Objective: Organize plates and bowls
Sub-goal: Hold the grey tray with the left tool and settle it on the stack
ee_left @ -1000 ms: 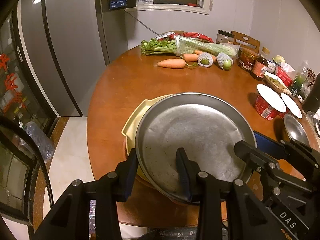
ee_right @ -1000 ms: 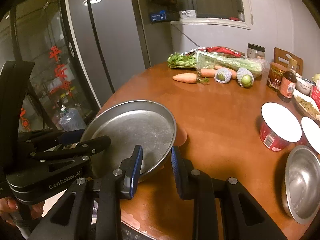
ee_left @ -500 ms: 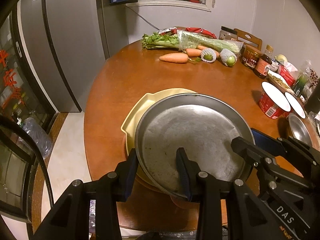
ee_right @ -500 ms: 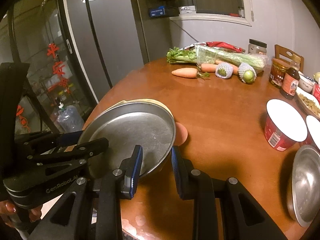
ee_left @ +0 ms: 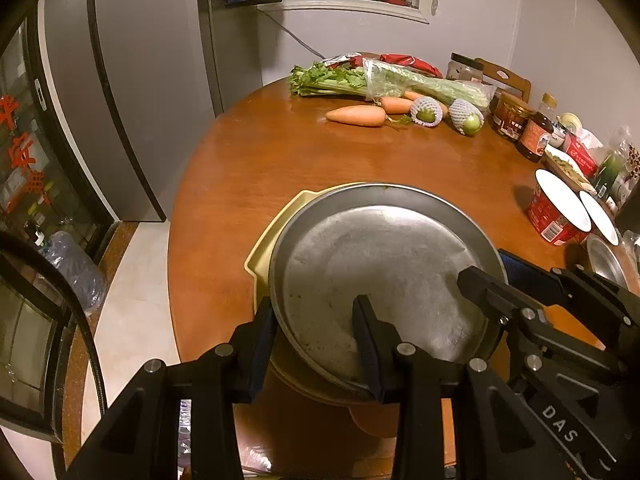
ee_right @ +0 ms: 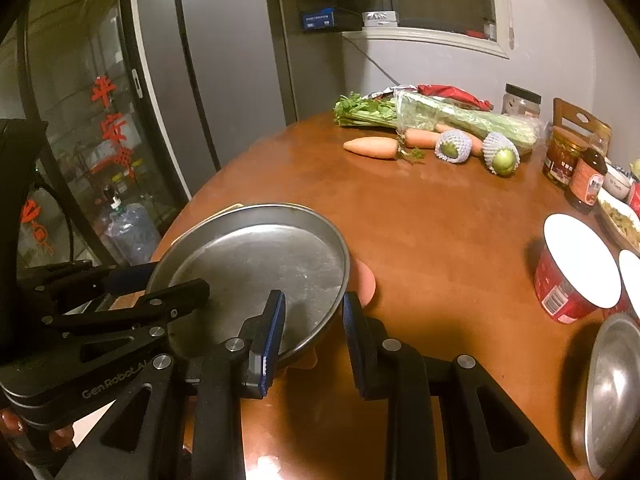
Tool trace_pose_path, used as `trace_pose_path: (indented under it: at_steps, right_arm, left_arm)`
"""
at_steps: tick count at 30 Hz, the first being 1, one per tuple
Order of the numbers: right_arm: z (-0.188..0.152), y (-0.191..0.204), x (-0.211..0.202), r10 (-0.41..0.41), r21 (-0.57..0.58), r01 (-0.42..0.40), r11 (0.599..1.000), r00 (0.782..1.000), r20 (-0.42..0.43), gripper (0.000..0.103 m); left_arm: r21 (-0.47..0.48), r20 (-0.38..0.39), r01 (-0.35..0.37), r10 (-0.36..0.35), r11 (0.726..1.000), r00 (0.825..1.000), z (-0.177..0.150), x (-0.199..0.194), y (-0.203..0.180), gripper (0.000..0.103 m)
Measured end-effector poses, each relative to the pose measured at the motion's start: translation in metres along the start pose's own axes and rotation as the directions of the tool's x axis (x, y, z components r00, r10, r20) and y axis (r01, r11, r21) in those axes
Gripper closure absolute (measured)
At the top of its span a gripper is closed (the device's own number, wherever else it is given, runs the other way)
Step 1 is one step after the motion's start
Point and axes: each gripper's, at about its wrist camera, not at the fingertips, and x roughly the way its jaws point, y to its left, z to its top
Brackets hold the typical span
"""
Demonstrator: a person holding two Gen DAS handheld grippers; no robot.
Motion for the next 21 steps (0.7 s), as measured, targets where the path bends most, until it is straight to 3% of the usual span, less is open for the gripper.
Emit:
trace_pose_path:
  at_steps: [21]
  right_arm:
    - [0.0043,0.0009,0.0079,0.005,0.000,-0.005,1.000,1.000,-0.002,0.070]
  left_arm:
    - [-0.002,-0.001,-0.005,0.005,1.000,1.000,0.0005,0.0006,0.0015,0.064]
